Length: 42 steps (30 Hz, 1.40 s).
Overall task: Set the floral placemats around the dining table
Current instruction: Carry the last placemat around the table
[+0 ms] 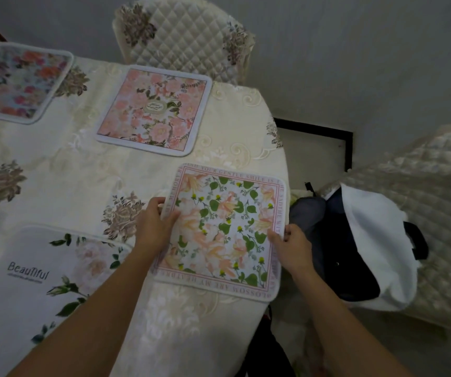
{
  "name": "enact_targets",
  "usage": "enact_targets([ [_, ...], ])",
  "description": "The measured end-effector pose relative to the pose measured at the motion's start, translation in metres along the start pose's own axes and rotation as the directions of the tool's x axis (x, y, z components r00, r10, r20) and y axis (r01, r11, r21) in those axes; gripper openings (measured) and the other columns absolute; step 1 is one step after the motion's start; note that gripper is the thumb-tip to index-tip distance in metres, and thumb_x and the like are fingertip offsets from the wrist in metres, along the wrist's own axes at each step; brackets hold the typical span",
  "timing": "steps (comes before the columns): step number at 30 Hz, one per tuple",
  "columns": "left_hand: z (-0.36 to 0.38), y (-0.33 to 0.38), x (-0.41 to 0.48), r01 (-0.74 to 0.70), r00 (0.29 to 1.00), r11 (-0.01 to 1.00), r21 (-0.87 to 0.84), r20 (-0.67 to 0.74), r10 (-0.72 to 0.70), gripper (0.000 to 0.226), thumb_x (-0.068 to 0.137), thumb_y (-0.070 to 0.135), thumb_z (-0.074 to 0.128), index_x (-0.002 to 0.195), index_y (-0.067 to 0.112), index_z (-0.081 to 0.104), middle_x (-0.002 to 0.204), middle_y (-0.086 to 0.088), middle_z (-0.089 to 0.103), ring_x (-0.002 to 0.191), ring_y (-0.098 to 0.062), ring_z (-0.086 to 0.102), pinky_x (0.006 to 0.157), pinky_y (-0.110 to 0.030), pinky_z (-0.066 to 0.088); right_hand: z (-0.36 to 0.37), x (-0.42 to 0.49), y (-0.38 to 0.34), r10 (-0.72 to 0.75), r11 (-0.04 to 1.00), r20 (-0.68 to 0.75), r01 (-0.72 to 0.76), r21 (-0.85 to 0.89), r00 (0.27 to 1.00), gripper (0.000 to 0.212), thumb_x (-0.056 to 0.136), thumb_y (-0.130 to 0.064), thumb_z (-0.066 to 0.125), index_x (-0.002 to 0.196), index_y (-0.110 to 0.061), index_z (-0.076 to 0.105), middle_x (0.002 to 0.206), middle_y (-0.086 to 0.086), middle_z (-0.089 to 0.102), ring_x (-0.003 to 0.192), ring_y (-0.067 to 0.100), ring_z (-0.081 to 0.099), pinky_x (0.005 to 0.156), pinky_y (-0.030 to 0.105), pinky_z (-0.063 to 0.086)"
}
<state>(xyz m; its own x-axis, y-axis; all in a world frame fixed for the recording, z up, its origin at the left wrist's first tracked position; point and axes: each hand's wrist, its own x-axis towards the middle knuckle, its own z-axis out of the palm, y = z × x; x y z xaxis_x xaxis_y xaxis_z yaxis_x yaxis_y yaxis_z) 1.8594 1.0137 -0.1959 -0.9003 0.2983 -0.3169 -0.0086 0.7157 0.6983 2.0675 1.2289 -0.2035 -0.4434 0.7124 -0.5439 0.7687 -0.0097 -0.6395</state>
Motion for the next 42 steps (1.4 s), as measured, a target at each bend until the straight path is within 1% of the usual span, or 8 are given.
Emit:
enact_targets([
  [12,0.005,-0.014,-0.003,-0.097,0.994,0.966,0.239,-0.018,0.105,0.046,0.089,0.031,0.07,0.127,0.008,0.058,0.112,-0.013,0.059,0.105,-0.031,0.056,0.087,-0.047,0.051,-0.008,-0.004,0.005,0.015,0.97,-0.046,-0.025,-0.241,0.999,0.045,0.087,-0.058,0.063,0.077,-0.015,0.053,0.077,-0.003,0.068,0.068,0.016,0.065,0.059,0.034,0.053],
  [20,0.0,-0.021,-0.011,-0.26,0.952,0.819,0.511,-0.007,0.306,0.044,0.091,0.029,0.068,0.123,0.001,0.06,0.107,-0.02,0.055,0.096,-0.035,0.053,0.074,-0.043,0.049,-0.015,-0.007,0.006,-0.034,0.927,-0.104,-0.008,-0.374,0.994,0.047,0.081,-0.066,0.063,0.078,-0.021,0.049,0.076,-0.004,0.065,0.066,0.018,0.063,0.058,0.038,0.056],
  [23,-0.001,-0.02,-0.009,-0.356,0.909,0.736,0.576,0.029,0.416,0.047,0.093,0.034,0.058,0.133,0.009,0.054,0.124,-0.018,0.055,0.109,-0.037,0.053,0.084,-0.049,0.049,-0.01,-0.008,0.0,-0.2,0.868,-0.137,0.111,-0.484,0.97,0.035,0.086,-0.052,0.066,0.09,-0.022,0.049,0.088,-0.004,0.062,0.076,0.02,0.063,0.058,0.035,0.053],
  [26,0.01,-0.011,0.0,-0.508,0.849,0.674,0.535,0.181,0.497,0.06,0.093,0.038,0.048,0.149,0.02,0.037,0.152,-0.012,0.039,0.135,-0.031,0.04,0.106,-0.053,0.039,0.013,-0.009,-0.016,-0.507,0.734,-0.158,0.328,-0.595,0.848,0.024,0.085,-0.02,0.07,0.106,-0.015,0.058,0.101,0.005,0.06,0.089,0.025,0.057,0.059,0.036,0.051],
  [29,0.033,0.001,0.013,-0.647,0.758,0.574,0.502,0.348,0.551,0.062,0.097,0.042,0.041,0.155,0.03,0.023,0.165,-0.002,0.016,0.152,-0.02,0.012,0.122,-0.047,0.016,0.048,-0.001,-0.033,-0.646,0.643,-0.076,0.487,-0.591,0.759,0.04,0.084,-0.015,0.066,0.123,-0.008,0.059,0.123,0.012,0.059,0.114,0.031,0.055,0.089,0.044,0.053],
  [32,0.054,0.004,0.021,-0.715,0.693,0.478,0.51,0.429,0.579,0.06,0.101,0.046,0.031,0.157,0.03,0.015,0.166,0.002,0.007,0.153,-0.013,-0.003,0.123,-0.047,0.007,0.081,0.007,-0.036,-0.644,0.563,0.094,0.554,-0.614,0.759,0.06,0.099,-0.036,0.043,0.152,-0.01,0.033,0.16,0.011,0.03,0.149,0.03,0.024,0.119,0.049,0.025],
  [37,0.047,-0.012,0.031,-0.673,0.723,0.462,0.578,0.379,0.578,0.063,0.102,0.051,0.027,0.157,0.029,0.008,0.166,0.002,-0.001,0.153,-0.016,-0.005,0.124,-0.045,0.009,0.081,0.012,-0.015,-0.629,0.516,0.095,0.505,-0.691,0.772,0.073,0.1,-0.056,0.026,0.158,-0.015,0.009,0.167,0.004,0.005,0.153,0.02,0.0,0.123,0.046,0.009],
  [42,0.025,-0.027,0.032,-0.625,0.775,0.565,0.539,0.337,0.535,0.064,0.102,0.048,0.025,0.158,0.023,0.004,0.166,0.001,-0.003,0.152,-0.015,-0.007,0.124,-0.043,0.008,0.056,0.016,0.004,-0.57,0.545,0.064,0.435,-0.717,0.819,0.075,0.1,-0.059,0.025,0.158,-0.013,0.01,0.166,0.007,0.005,0.153,0.022,-0.001,0.123,0.045,0.014],
])
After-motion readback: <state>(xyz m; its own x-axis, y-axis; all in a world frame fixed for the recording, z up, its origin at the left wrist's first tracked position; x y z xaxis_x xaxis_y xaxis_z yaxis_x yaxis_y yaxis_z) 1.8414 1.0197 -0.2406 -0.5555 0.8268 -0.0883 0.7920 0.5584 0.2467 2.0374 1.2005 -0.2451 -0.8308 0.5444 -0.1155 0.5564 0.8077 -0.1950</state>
